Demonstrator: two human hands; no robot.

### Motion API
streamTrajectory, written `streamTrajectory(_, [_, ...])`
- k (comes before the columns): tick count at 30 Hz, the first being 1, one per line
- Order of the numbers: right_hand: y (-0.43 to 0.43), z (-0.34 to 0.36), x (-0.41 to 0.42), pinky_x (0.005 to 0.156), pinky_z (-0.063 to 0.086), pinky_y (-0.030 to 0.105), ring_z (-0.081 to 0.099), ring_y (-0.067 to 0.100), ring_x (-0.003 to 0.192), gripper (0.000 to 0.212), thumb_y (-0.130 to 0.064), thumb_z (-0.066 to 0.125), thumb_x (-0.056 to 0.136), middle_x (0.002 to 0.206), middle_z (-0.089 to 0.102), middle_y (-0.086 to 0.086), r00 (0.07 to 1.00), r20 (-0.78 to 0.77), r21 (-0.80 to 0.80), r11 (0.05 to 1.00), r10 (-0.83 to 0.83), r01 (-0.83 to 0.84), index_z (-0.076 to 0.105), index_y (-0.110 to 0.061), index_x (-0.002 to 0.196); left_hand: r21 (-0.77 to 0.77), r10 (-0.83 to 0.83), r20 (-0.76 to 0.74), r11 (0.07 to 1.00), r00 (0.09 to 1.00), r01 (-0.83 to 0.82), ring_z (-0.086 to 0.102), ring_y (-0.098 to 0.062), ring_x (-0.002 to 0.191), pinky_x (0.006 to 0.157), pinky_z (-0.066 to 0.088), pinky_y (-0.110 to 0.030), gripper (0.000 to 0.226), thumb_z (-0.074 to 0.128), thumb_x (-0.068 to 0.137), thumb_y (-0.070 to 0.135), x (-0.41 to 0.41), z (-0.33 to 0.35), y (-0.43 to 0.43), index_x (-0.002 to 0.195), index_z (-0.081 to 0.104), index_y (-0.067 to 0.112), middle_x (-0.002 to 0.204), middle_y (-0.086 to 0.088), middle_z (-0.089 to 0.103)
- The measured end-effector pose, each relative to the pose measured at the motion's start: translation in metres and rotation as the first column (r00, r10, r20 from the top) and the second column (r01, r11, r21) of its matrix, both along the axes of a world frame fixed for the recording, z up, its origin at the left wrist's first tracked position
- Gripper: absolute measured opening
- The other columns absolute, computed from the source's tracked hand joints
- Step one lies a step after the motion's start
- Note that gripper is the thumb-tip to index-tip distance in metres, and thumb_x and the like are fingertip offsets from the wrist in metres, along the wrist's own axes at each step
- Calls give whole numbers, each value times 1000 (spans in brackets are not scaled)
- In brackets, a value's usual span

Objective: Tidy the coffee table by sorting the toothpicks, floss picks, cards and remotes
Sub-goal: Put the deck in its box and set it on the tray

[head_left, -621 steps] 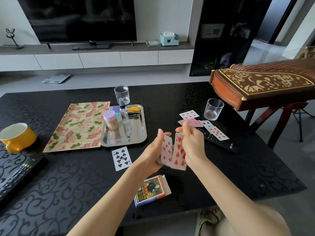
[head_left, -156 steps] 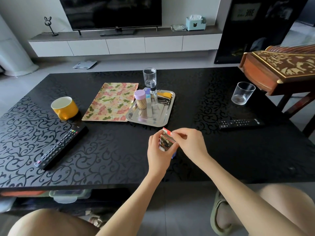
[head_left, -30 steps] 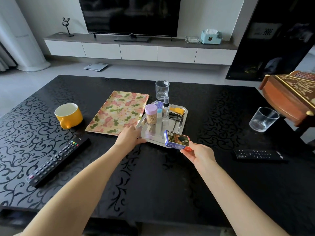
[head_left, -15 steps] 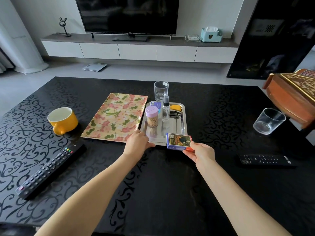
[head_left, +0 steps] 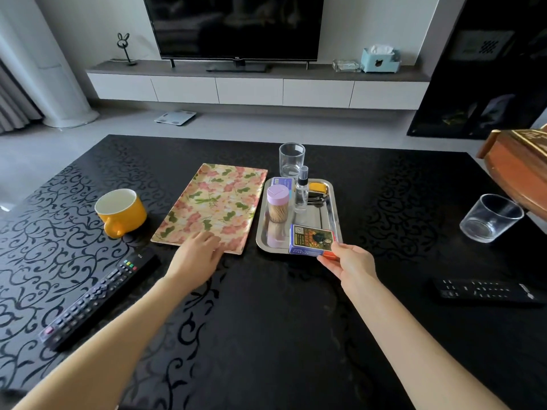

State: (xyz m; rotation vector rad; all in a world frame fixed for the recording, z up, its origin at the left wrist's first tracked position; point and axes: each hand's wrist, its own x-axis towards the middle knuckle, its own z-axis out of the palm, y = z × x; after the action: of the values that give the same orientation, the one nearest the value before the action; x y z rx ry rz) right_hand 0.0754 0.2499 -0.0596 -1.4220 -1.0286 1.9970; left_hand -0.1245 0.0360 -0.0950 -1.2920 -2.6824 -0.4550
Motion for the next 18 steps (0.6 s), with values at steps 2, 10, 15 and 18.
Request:
streamTrajectory(2, [0, 2, -11, 61, 56, 29, 66, 29, 85, 15, -3, 63, 88, 108, 61, 20, 999, 40, 29, 999, 11, -12, 57, 1, 102, 10, 0, 7, 1000, 1000, 0, 58, -31, 99, 79, 50, -41, 25, 53, 94, 23, 2, 6, 6, 102, 67, 3, 105, -10, 65])
streamTrajectory(10, [-2, -1, -62, 68, 60, 34, 61, 18, 59, 14, -7, 63, 89, 99, 59, 13, 980, 194, 229, 970, 32, -77, 60, -1, 101, 72, -207, 73, 977, 976, 201, 54, -25, 106, 89, 47, -37, 32, 58, 91, 35, 33, 10, 61, 112, 67, 13, 109, -4, 64])
streamTrajectory(15, [-9, -11, -74, 69, 60, 37, 64, 20, 59, 8, -6, 60, 90, 87, 60, 11, 958, 281, 299, 943, 57, -144, 60, -1, 97, 0, -194, 117, 981, 974, 196, 52, -19, 107, 86, 45, -30, 30, 53, 92, 38, 29, 7, 74, 104, 66, 14, 109, 1, 61])
streamTrajectory(18, [-4, -19, -72, 69, 59, 42, 69, 27, 72, 10, -14, 58, 90, 90, 68, 10, 878, 474, 437, 845, 74, -307, 59, -5, 85, -28, -180, 132, 982, 975, 185, 53, -19, 105, 83, 42, -28, 27, 51, 94, 35, 20, 5, 70, 108, 63, 14, 110, 2, 60])
